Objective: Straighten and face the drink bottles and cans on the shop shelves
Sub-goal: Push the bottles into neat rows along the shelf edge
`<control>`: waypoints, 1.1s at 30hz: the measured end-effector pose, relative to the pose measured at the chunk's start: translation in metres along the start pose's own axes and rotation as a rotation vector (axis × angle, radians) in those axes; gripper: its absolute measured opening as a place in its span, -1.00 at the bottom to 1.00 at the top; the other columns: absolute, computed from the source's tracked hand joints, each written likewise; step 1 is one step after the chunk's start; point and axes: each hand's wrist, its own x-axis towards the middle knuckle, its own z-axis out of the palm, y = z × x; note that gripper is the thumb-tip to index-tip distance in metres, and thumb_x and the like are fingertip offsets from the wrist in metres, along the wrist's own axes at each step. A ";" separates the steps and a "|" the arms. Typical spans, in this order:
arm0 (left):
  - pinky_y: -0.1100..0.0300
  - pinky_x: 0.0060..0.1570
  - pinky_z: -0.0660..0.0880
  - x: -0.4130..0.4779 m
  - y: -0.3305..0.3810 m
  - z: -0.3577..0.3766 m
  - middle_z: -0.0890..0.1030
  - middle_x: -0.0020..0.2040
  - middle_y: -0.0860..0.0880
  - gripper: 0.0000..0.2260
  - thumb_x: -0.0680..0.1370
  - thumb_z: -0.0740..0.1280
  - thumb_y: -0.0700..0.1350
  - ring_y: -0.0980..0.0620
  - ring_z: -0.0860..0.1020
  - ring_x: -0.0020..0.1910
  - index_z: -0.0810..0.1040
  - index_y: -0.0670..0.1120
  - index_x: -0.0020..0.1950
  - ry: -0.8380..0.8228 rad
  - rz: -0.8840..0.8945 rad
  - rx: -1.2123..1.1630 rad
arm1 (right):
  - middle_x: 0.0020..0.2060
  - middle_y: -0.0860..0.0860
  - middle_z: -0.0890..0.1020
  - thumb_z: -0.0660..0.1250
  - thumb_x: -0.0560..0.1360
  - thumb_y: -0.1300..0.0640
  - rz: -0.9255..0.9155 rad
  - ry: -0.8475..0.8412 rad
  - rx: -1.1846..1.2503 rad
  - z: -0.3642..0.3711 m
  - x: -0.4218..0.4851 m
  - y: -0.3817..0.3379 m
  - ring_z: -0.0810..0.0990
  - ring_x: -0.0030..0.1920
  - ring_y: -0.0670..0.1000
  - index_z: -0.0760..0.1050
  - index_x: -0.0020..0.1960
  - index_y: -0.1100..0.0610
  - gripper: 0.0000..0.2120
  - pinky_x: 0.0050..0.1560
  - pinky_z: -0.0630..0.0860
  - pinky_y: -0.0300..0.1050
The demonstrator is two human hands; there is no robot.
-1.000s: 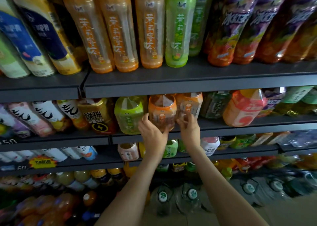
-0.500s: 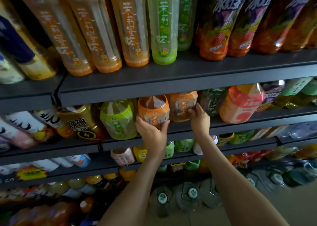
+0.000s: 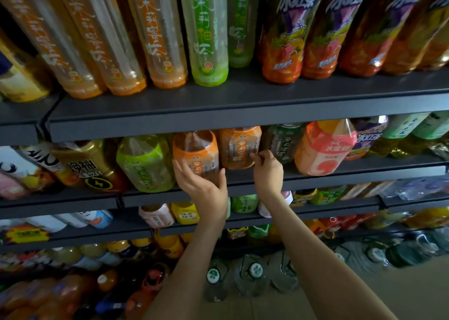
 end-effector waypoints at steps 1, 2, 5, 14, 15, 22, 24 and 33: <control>0.10 0.45 0.16 -0.007 0.005 0.003 0.17 0.41 -0.32 -0.27 0.48 0.42 -0.03 -0.26 0.17 0.41 0.10 -0.28 0.45 0.034 0.112 0.037 | -0.14 0.14 0.64 0.21 0.60 0.04 -0.015 0.000 0.009 -0.002 -0.001 0.003 0.58 -0.12 0.15 0.51 0.02 0.23 -0.75 -0.26 0.33 -0.10; 0.02 0.41 0.22 -0.014 0.010 0.007 0.20 0.39 -0.28 -0.37 0.50 0.39 -0.05 -0.25 0.21 0.39 0.14 -0.22 0.42 0.044 0.213 0.066 | -0.12 0.12 0.63 0.22 0.59 0.05 -0.027 0.007 0.021 -0.005 -0.003 0.007 0.57 -0.11 0.13 0.50 0.02 0.22 -0.77 -0.25 0.31 -0.12; 0.13 0.32 0.29 -0.030 0.032 0.023 0.34 0.28 -0.23 -0.51 0.49 0.39 -0.18 -0.18 0.34 0.28 0.26 -0.15 0.34 -0.067 0.327 0.036 | -0.03 0.10 0.58 0.25 0.59 0.08 -0.011 0.079 0.094 -0.022 -0.006 0.024 0.54 -0.02 0.10 0.44 0.06 0.22 -0.81 -0.23 0.24 -0.26; 0.11 0.17 0.44 -0.031 0.066 0.068 0.44 0.26 -0.22 -0.54 0.52 0.36 -0.23 -0.18 0.46 0.25 0.33 -0.22 0.38 -0.352 0.042 0.014 | -0.06 0.25 0.51 0.29 0.56 0.16 -0.061 -0.027 0.131 -0.042 0.034 0.048 0.50 -0.08 0.18 0.32 0.13 0.38 -0.69 -0.27 0.18 -0.27; 0.15 0.17 0.42 -0.032 0.067 0.070 0.43 0.29 -0.20 -0.55 0.53 0.34 -0.22 -0.15 0.45 0.27 0.33 -0.21 0.39 -0.361 0.039 0.008 | -0.04 0.27 0.52 0.26 0.57 0.18 -0.078 -0.048 0.123 -0.041 0.036 0.048 0.51 -0.06 0.21 0.32 0.14 0.38 -0.71 -0.28 0.17 -0.27; 0.35 0.07 0.32 -0.046 0.089 0.084 0.45 0.26 -0.19 -0.58 0.55 0.32 -0.20 -0.08 0.48 0.20 0.33 -0.25 0.37 -0.365 -0.007 -0.022 | -0.10 0.06 0.51 0.26 0.53 0.28 -0.225 0.058 0.208 -0.080 0.013 0.065 0.49 -0.12 0.06 0.43 0.00 0.26 -0.93 -0.22 0.31 -0.30; 0.37 0.01 0.33 -0.045 0.096 0.091 0.46 0.27 -0.20 -0.58 0.55 0.33 -0.19 -0.09 0.51 0.18 0.34 -0.25 0.37 -0.361 -0.033 -0.029 | -0.13 0.02 0.43 0.34 0.49 0.27 -0.182 0.162 0.248 -0.094 0.011 0.077 0.45 -0.14 0.06 0.37 -0.03 0.24 -0.85 -0.19 0.38 -0.19; 0.27 -0.22 0.41 -0.039 0.092 0.121 0.52 0.04 -0.24 -0.73 0.50 0.42 -0.17 -0.17 0.58 -0.07 0.46 -0.30 0.08 -0.280 -0.042 0.067 | 0.24 0.27 0.36 0.61 0.18 0.07 -0.038 0.306 0.144 -0.096 0.037 0.106 0.32 0.24 0.24 0.19 0.39 0.33 -0.05 0.24 0.30 0.07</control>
